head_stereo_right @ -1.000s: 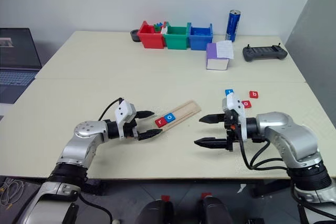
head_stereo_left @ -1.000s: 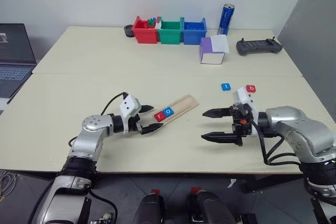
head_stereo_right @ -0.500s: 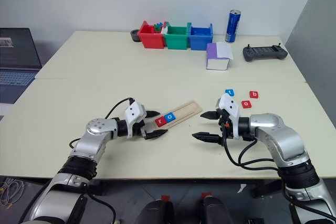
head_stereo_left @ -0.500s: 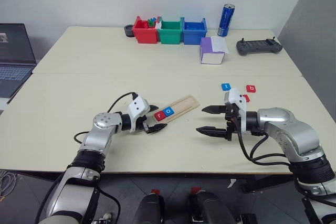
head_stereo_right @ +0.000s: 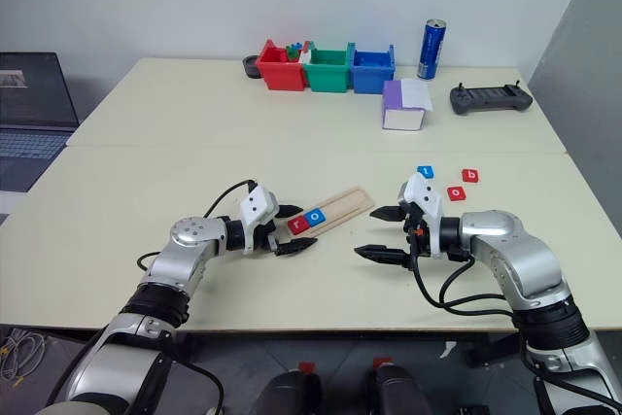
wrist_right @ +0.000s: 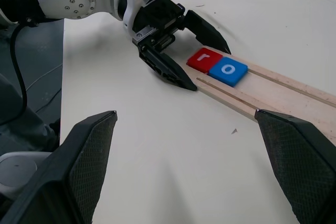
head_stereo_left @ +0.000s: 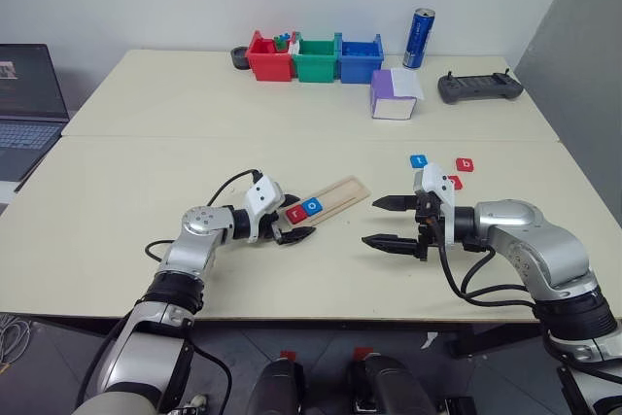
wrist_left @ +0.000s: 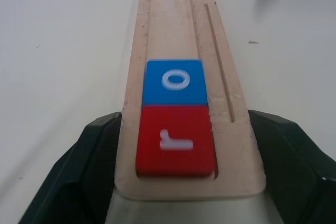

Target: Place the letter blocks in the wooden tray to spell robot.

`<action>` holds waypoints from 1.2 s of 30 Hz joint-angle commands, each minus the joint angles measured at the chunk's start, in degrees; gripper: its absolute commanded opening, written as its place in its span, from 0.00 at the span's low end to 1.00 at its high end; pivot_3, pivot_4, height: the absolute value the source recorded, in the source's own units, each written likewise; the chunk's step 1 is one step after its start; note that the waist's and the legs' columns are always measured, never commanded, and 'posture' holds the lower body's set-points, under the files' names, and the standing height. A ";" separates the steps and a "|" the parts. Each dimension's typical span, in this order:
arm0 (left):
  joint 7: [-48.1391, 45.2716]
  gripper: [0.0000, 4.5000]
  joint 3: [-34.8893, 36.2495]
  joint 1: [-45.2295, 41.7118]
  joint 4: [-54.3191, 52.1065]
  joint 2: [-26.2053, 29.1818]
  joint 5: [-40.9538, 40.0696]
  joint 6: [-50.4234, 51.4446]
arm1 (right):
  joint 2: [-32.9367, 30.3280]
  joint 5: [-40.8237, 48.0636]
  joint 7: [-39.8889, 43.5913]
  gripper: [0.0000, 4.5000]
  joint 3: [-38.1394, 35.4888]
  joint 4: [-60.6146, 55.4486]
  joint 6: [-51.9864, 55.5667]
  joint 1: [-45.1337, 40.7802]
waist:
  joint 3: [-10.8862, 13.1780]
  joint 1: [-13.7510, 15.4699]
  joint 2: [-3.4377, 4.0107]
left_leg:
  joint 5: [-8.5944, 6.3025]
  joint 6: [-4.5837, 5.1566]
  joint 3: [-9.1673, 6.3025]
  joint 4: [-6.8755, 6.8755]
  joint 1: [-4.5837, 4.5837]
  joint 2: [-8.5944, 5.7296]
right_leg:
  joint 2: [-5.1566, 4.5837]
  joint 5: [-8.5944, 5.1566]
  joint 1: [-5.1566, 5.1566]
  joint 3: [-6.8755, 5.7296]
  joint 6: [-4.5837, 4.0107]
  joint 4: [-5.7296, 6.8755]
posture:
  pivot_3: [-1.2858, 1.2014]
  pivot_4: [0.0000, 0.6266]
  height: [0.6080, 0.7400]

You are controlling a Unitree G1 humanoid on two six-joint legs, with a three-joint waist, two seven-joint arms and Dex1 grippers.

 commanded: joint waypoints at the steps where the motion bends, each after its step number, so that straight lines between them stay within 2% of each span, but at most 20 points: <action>1: 0.93 0.75 -1.08 -0.20 1.71 -0.25 2.13 -0.54 | 0.09 0.43 -0.54 1.00 -1.20 -1.47 -0.83 -0.95 | -0.01 0.00 0.00 | 0.00 0.00 0.00 0.00 0.00 0.00 | 0.00 0.00 0.00 -0.01 0.00 0.01 | 0.52 0.24 1.00; 6: -0.93 0.75 -2.06 -1.62 2.84 -0.64 2.50 -2.08 | -1.11 0.75 -0.55 1.00 -2.40 -1.79 -0.58 -0.65 | -0.02 0.03 -0.02 | 0.00 0.00 0.00 0.01 -0.01 -0.01 | -0.01 0.00 0.00 0.00 0.00 0.01 | 0.52 0.24 1.00; 11: -4.87 0.75 -3.54 -3.47 4.05 -0.99 2.78 -4.42 | -6.23 1.93 1.36 1.00 -6.29 -2.65 -0.34 2.21 | -0.02 0.44 -0.02 | 0.00 0.00 0.00 0.01 -0.06 -0.06 | -0.05 0.00 0.00 -0.01 0.00 -0.03 | 0.52 0.24 1.00; 15: -10.53 0.75 -5.31 -4.11 3.06 -2.25 2.03 -5.85 | -11.49 2.28 2.73 1.00 -10.19 -3.65 -0.63 6.57 | -0.02 0.45 -0.03 | -0.04 0.06 0.02 -0.01 -0.09 -0.07 | -0.06 0.00 -0.02 -0.01 0.00 -0.10 | 0.52 0.24 1.00; 22: -16.59 0.75 -7.56 -6.90 4.79 -5.87 1.88 -7.32 | -16.71 4.49 2.53 1.00 -17.06 -8.21 0.62 14.76 | -0.01 0.50 -0.04 | -0.05 0.08 0.00 0.00 -0.11 -0.09 | -0.05 -0.01 -0.02 -0.02 0.00 -0.11 | 0.52 0.24 1.00; 30: -17.86 0.75 -9.25 -7.94 4.94 -9.11 2.83 -7.86 | -17.93 6.33 1.01 1.00 -19.70 -14.90 2.78 23.12 | 0.02 0.03 -0.10 | -0.06 0.09 -0.06 -0.01 -0.12 -0.08 | 0.02 -0.02 -0.02 -0.06 0.03 -0.13 | 0.52 0.24 1.00; 36: -16.16 0.75 -9.31 -7.19 4.22 -10.10 3.80 -7.79 | -17.55 6.34 -0.18 1.00 -19.62 -15.58 2.97 24.46 | 0.03 0.02 -0.11 | -0.06 0.09 -0.14 0.00 -0.15 -0.09 | 0.02 -0.01 -0.01 -0.12 0.05 -0.20 | 0.52 0.24 1.00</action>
